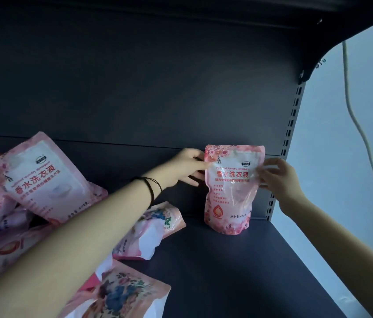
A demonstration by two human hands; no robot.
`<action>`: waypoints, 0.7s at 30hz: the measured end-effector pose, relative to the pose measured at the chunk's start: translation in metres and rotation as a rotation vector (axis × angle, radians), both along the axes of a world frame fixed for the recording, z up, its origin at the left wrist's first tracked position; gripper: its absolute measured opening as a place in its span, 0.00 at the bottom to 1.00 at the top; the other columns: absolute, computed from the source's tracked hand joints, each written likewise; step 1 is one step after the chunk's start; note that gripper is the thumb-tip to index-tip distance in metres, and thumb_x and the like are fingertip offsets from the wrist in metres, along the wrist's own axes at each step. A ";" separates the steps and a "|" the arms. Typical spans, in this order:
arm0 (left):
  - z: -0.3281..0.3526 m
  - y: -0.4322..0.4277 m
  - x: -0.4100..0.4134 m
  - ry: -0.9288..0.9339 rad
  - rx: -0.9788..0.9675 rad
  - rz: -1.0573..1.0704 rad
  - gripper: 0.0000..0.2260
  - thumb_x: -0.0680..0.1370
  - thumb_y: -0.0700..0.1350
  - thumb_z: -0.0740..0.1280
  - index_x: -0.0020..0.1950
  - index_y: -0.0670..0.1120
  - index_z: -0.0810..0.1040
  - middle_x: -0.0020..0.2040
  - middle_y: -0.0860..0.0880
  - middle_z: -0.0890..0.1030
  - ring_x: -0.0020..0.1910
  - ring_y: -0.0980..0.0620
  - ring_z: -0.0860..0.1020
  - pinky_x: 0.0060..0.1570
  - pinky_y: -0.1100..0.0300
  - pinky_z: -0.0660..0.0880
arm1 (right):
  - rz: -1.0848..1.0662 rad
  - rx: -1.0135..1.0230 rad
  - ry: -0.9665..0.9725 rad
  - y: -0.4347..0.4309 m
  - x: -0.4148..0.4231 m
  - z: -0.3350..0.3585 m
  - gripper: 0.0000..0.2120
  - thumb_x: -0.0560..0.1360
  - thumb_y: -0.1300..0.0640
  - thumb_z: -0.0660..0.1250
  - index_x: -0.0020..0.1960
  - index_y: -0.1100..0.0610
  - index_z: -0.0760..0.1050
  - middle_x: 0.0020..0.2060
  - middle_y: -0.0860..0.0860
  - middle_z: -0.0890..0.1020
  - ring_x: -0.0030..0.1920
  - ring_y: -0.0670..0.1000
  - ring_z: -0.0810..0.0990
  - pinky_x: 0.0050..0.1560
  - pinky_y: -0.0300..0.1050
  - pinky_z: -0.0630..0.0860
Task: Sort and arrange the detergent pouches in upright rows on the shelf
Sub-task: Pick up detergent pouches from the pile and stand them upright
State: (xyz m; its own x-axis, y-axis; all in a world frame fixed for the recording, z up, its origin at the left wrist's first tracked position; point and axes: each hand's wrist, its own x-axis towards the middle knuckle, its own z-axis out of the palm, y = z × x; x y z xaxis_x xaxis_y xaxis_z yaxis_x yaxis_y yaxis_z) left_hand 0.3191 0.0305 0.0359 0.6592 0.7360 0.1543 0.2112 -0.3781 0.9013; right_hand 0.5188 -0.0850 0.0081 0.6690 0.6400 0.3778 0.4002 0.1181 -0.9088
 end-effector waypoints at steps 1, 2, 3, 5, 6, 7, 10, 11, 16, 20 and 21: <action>0.004 0.001 -0.008 0.067 0.069 0.003 0.07 0.79 0.45 0.66 0.56 0.45 0.76 0.49 0.47 0.82 0.46 0.49 0.82 0.40 0.57 0.80 | -0.039 0.017 -0.065 0.000 -0.001 0.003 0.05 0.75 0.63 0.67 0.50 0.58 0.73 0.45 0.57 0.81 0.41 0.55 0.81 0.47 0.53 0.80; 0.008 0.001 -0.016 0.120 0.141 0.014 0.06 0.79 0.45 0.66 0.55 0.45 0.76 0.48 0.47 0.82 0.45 0.50 0.82 0.40 0.58 0.78 | -0.081 0.045 -0.142 -0.001 -0.003 0.007 0.06 0.75 0.62 0.67 0.50 0.57 0.73 0.45 0.55 0.81 0.41 0.52 0.81 0.44 0.48 0.79; 0.011 0.001 -0.026 0.165 0.218 0.031 0.05 0.79 0.45 0.66 0.53 0.45 0.77 0.47 0.47 0.83 0.43 0.51 0.81 0.38 0.60 0.77 | -0.124 0.074 -0.231 -0.002 -0.005 0.012 0.06 0.74 0.62 0.66 0.51 0.56 0.72 0.46 0.54 0.81 0.41 0.49 0.80 0.41 0.42 0.76; 0.015 0.000 -0.051 0.265 0.405 0.054 0.04 0.78 0.45 0.66 0.50 0.46 0.79 0.44 0.48 0.83 0.39 0.53 0.80 0.33 0.64 0.74 | -0.181 0.122 -0.411 -0.003 -0.012 0.021 0.09 0.74 0.62 0.66 0.53 0.56 0.72 0.49 0.54 0.80 0.44 0.51 0.79 0.42 0.41 0.75; 0.017 -0.002 -0.066 0.342 0.523 0.062 0.04 0.77 0.47 0.67 0.48 0.48 0.80 0.42 0.51 0.84 0.37 0.54 0.80 0.32 0.65 0.72 | -0.198 0.135 -0.497 -0.004 -0.017 0.025 0.10 0.74 0.63 0.66 0.55 0.57 0.72 0.52 0.55 0.78 0.46 0.54 0.79 0.45 0.46 0.76; 0.019 -0.004 -0.082 0.448 0.654 0.078 0.04 0.76 0.50 0.67 0.46 0.51 0.80 0.40 0.55 0.82 0.37 0.56 0.79 0.32 0.63 0.71 | -0.221 0.140 -0.586 -0.004 -0.024 0.029 0.12 0.74 0.62 0.66 0.57 0.58 0.72 0.54 0.56 0.76 0.49 0.56 0.78 0.47 0.50 0.76; 0.021 -0.010 -0.130 0.747 1.022 0.159 0.07 0.75 0.56 0.64 0.45 0.54 0.77 0.35 0.60 0.75 0.36 0.57 0.74 0.32 0.61 0.64 | -0.258 0.114 -0.901 -0.002 -0.056 0.042 0.11 0.73 0.60 0.68 0.56 0.56 0.75 0.56 0.55 0.74 0.53 0.59 0.75 0.43 0.50 0.74; 0.021 -0.010 -0.145 0.804 1.107 0.177 0.08 0.76 0.57 0.63 0.45 0.54 0.76 0.34 0.59 0.74 0.36 0.56 0.73 0.31 0.61 0.63 | -0.213 0.084 -0.998 0.000 -0.069 0.046 0.10 0.73 0.60 0.68 0.55 0.56 0.76 0.55 0.55 0.75 0.54 0.59 0.75 0.42 0.50 0.75; 0.014 -0.007 -0.210 0.926 1.304 0.303 0.11 0.77 0.57 0.59 0.46 0.52 0.76 0.41 0.53 0.80 0.38 0.50 0.77 0.30 0.60 0.61 | 0.122 -0.138 -1.328 0.023 -0.150 0.046 0.11 0.75 0.53 0.64 0.57 0.51 0.76 0.54 0.49 0.77 0.53 0.53 0.78 0.41 0.44 0.72; 0.012 0.002 -0.260 0.998 1.412 0.489 0.12 0.77 0.57 0.57 0.46 0.50 0.73 0.43 0.51 0.81 0.44 0.48 0.79 0.32 0.59 0.61 | 0.230 -0.195 -1.498 0.052 -0.210 0.042 0.14 0.76 0.48 0.60 0.61 0.47 0.72 0.59 0.45 0.76 0.57 0.51 0.76 0.43 0.44 0.71; 0.014 0.004 -0.273 1.010 1.426 0.574 0.12 0.77 0.57 0.57 0.44 0.50 0.71 0.43 0.50 0.81 0.44 0.48 0.80 0.31 0.59 0.60 | 0.241 -0.200 -1.545 0.060 -0.224 0.043 0.14 0.77 0.48 0.59 0.62 0.47 0.71 0.59 0.46 0.76 0.57 0.51 0.76 0.43 0.44 0.71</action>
